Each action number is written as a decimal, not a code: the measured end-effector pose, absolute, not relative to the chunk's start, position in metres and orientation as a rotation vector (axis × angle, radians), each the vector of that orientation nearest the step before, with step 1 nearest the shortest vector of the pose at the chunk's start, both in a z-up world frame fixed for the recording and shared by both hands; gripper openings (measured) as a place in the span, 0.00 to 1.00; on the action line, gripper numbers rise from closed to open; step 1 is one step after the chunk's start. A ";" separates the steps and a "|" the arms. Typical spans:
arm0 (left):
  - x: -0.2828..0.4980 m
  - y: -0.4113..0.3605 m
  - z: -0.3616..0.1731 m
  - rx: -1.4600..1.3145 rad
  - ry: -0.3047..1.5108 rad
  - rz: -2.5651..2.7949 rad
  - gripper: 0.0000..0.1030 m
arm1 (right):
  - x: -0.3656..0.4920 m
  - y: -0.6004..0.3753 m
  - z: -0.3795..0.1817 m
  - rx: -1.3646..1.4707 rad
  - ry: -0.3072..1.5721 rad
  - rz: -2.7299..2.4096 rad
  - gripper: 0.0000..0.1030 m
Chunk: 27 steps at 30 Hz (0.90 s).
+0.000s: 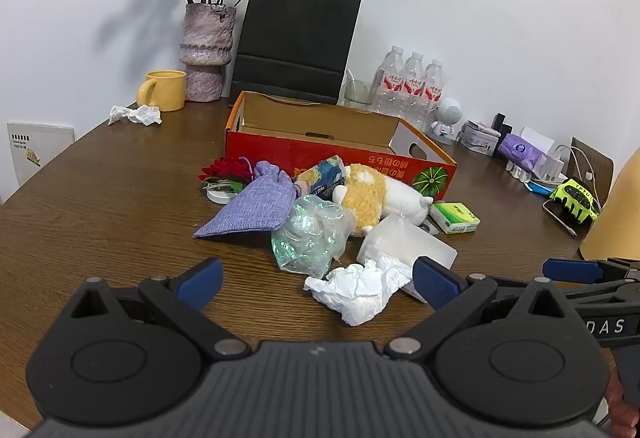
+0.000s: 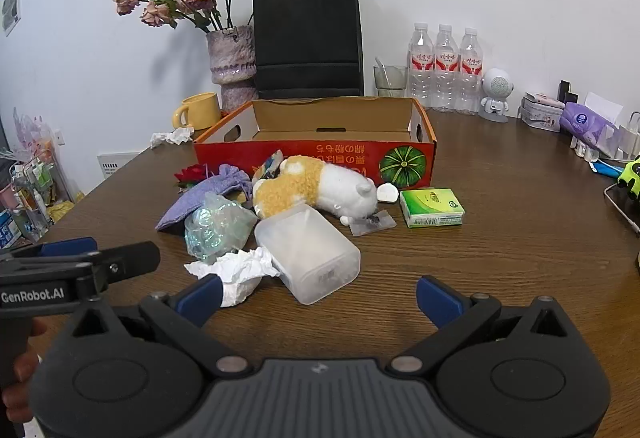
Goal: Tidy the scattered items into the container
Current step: 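Reach the left gripper toward the crumpled white tissue while the right approaches the clear box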
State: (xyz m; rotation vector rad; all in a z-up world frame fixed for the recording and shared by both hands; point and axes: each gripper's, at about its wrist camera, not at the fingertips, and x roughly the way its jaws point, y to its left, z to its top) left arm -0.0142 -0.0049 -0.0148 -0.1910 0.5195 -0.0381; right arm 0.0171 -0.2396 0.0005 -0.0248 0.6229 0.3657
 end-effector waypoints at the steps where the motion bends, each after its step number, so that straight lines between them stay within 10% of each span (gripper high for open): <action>1: -0.014 -0.005 -0.015 -0.192 0.520 -0.038 1.00 | 0.017 -0.240 0.000 -0.025 0.623 0.365 1.00; 27: 0.032 -0.012 -0.044 -0.220 0.680 -0.130 1.00 | 0.056 -0.249 -0.040 -0.172 0.665 0.416 1.00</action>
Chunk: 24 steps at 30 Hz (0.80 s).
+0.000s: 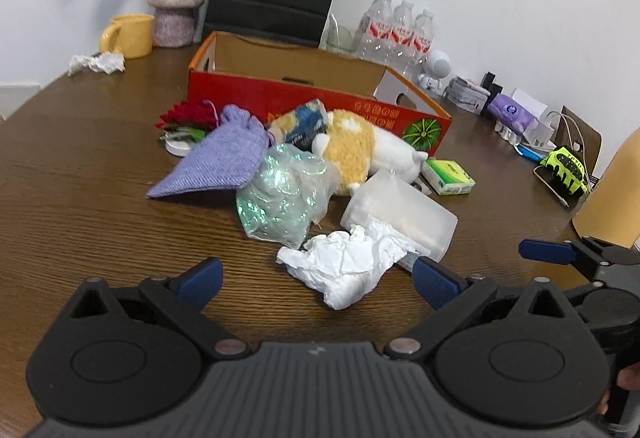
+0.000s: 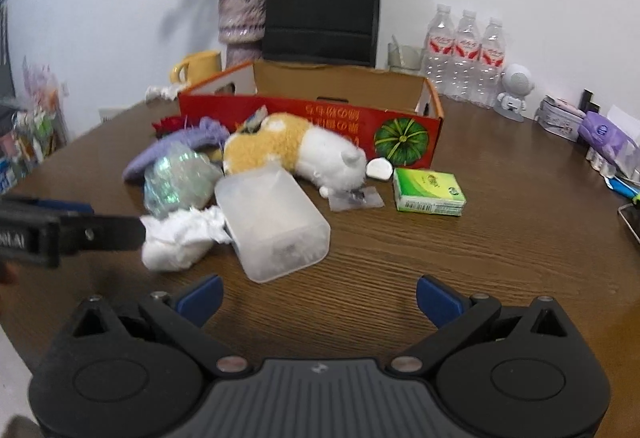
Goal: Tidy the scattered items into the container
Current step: 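Reach the left gripper toward the crumpled white tissue while the right approaches the clear box, then grasp the white tissue with the left gripper while the right grasps the clear plastic box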
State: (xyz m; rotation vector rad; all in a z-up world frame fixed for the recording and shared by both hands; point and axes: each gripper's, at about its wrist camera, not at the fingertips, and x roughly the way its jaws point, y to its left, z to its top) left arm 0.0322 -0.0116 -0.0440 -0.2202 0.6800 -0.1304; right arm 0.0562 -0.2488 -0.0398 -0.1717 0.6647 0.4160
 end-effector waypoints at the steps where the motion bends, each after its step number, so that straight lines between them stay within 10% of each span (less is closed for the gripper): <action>1: 0.035 -0.013 -0.045 -0.218 0.685 -0.135 1.00 | 0.059 -0.248 -0.043 -0.179 0.667 0.420 1.00; 10: 0.060 -0.022 -0.057 -0.226 0.753 -0.173 0.94 | 0.085 -0.233 -0.054 -0.249 0.648 0.506 0.98; 24: 0.070 -0.021 -0.063 -0.256 0.741 -0.168 0.36 | 0.115 -0.207 -0.059 -0.315 0.608 0.641 0.64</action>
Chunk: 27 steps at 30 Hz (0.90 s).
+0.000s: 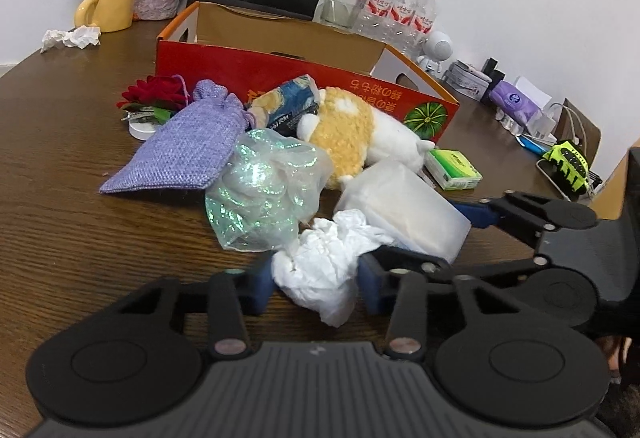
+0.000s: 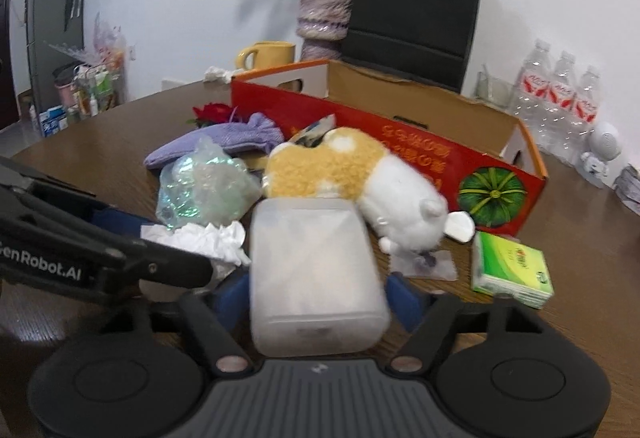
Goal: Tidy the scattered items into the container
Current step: 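Grasp the white tissue with the left gripper while the right grasps the clear plastic box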
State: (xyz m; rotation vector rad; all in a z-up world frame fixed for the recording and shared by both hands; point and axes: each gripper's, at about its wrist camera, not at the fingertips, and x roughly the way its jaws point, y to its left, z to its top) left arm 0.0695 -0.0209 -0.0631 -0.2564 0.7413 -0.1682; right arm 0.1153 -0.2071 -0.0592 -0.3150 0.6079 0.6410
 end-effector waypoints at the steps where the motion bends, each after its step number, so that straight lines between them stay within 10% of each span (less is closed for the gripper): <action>1: 0.069 -0.020 -0.063 -0.258 0.739 -0.174 0.33 | 0.116 -0.207 -0.060 -0.310 0.607 0.639 0.63; 27: 0.035 -0.013 -0.061 -0.316 0.765 -0.250 0.44 | 0.087 -0.238 -0.055 -0.129 0.620 0.537 0.63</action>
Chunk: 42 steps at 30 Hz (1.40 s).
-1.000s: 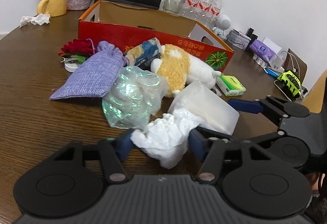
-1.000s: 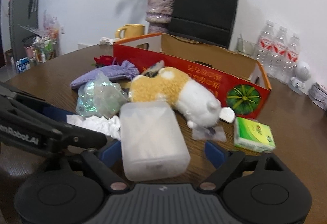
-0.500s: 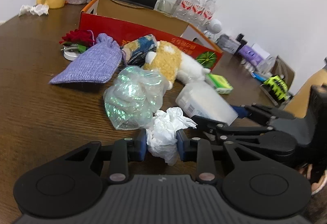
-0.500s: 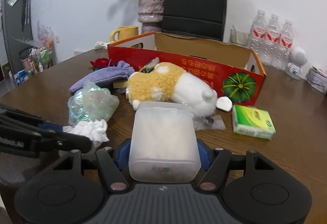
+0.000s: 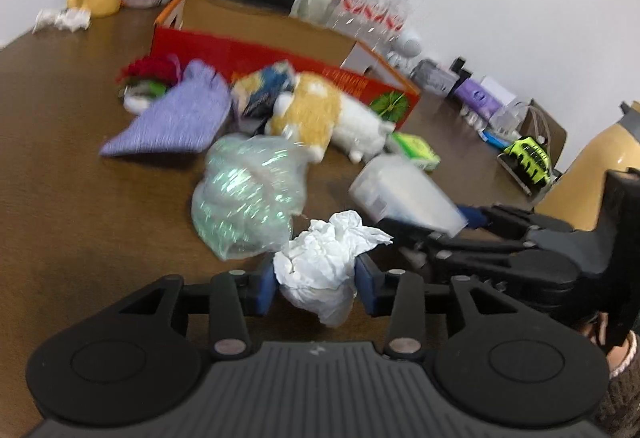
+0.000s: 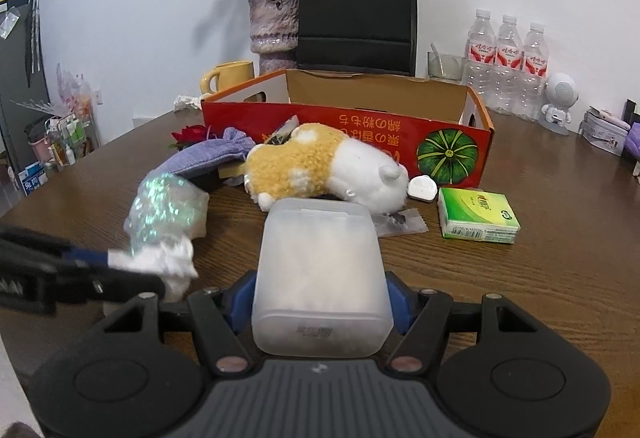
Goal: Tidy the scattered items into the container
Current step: 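Grasp the white tissue with the left gripper while the right grasps the clear plastic box, then drop the tissue into the box with the left gripper while the right drops the clear box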
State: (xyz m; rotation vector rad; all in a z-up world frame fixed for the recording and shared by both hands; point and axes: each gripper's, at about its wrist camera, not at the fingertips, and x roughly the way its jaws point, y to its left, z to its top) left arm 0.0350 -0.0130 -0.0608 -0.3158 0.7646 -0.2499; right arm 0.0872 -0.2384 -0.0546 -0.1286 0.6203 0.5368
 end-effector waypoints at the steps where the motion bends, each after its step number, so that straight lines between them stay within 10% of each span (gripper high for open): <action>1: 0.035 -0.013 -0.063 -0.318 0.771 -0.245 0.46 | 0.086 -0.239 -0.054 -0.126 0.619 0.535 0.63; 8: 0.019 -0.021 -0.063 -0.263 0.752 -0.279 0.27 | 0.075 -0.247 -0.053 -0.109 0.621 0.517 0.63; 36: 0.208 0.015 0.022 -0.211 0.459 -0.177 0.27 | 0.233 -0.193 0.030 -0.077 0.458 0.423 0.62; 39: 0.231 0.017 0.011 -0.214 0.489 -0.158 0.32 | 0.259 -0.185 0.021 -0.091 0.482 0.414 0.62; 42: 0.251 0.016 0.000 -0.175 0.540 -0.138 0.70 | 0.277 -0.182 0.013 -0.094 0.505 0.396 0.63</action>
